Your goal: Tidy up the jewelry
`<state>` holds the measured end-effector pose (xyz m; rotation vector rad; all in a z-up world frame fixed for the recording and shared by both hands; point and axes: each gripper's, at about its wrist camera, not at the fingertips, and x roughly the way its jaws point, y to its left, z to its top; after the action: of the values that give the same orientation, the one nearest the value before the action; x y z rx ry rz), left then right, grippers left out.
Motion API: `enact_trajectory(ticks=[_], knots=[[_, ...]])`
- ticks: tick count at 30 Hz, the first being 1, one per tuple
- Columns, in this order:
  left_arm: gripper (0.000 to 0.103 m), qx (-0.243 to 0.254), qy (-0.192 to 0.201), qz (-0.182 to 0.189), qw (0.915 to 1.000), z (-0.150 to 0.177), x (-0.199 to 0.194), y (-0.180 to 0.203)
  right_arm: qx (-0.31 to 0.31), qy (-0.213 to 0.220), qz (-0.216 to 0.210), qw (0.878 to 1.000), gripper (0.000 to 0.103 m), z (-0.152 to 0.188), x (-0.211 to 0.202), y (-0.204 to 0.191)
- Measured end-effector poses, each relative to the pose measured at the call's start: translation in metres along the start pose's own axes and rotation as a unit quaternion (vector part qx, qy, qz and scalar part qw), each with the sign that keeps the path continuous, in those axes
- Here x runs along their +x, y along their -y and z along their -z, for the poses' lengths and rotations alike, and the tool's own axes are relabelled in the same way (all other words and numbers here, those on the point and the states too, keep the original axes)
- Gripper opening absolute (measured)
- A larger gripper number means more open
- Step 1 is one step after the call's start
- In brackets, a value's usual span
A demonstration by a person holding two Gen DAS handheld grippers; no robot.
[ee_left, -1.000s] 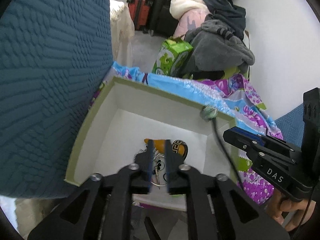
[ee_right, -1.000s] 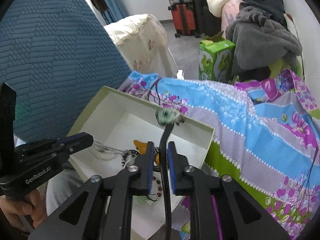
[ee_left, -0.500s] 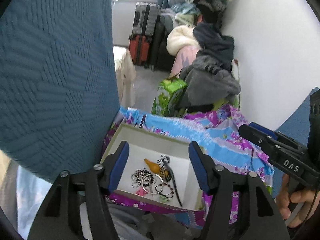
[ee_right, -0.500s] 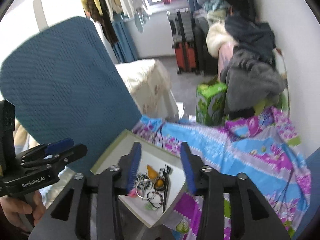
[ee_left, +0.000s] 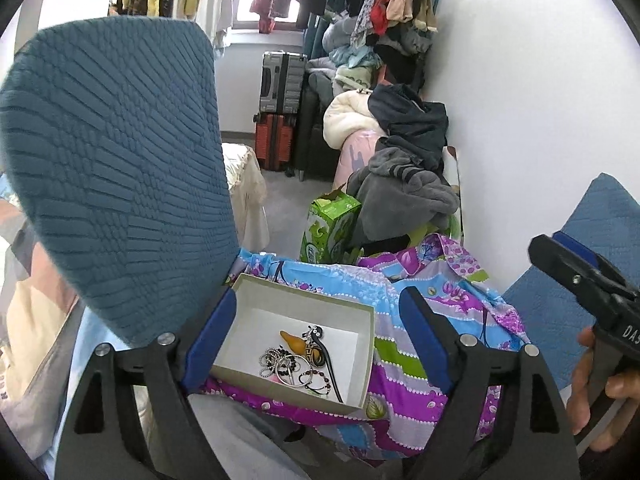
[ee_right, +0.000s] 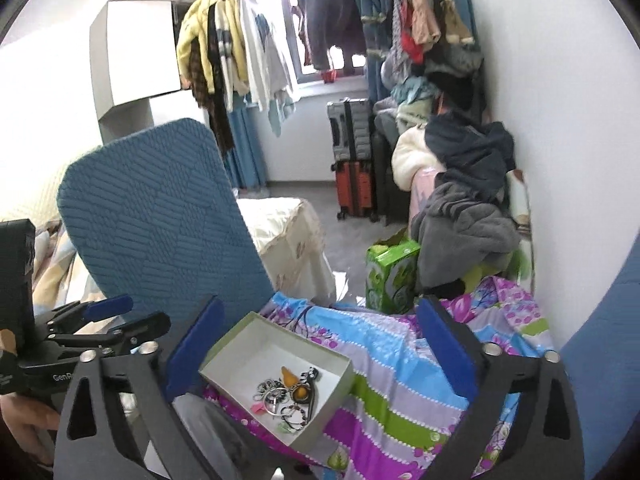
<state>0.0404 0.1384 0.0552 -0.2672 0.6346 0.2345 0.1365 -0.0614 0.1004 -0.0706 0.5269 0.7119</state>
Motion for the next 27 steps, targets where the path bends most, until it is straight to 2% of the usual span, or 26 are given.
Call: enact_trajectory(ticks=[10, 24, 27], knots=[[0.084, 0.013, 0.007, -0.012, 0.9998, 0.030, -0.018, 0.002, 0.009, 0.009, 0.020, 1.000, 0.103, 0.037, -0.032, 0.002], [0.084, 0.012, -0.008, -0.001, 0.9999, 0.065, -0.012, 0.002, 0.033, -0.006, 0.029, 0.999, 0.103, 0.089, -0.037, 0.003], [0.096, 0.015, -0.005, -0.007, 0.9999, 0.072, -0.009, 0.001, 0.025, -0.014, 0.030, 0.999, 0.103, 0.100, -0.033, 0.000]])
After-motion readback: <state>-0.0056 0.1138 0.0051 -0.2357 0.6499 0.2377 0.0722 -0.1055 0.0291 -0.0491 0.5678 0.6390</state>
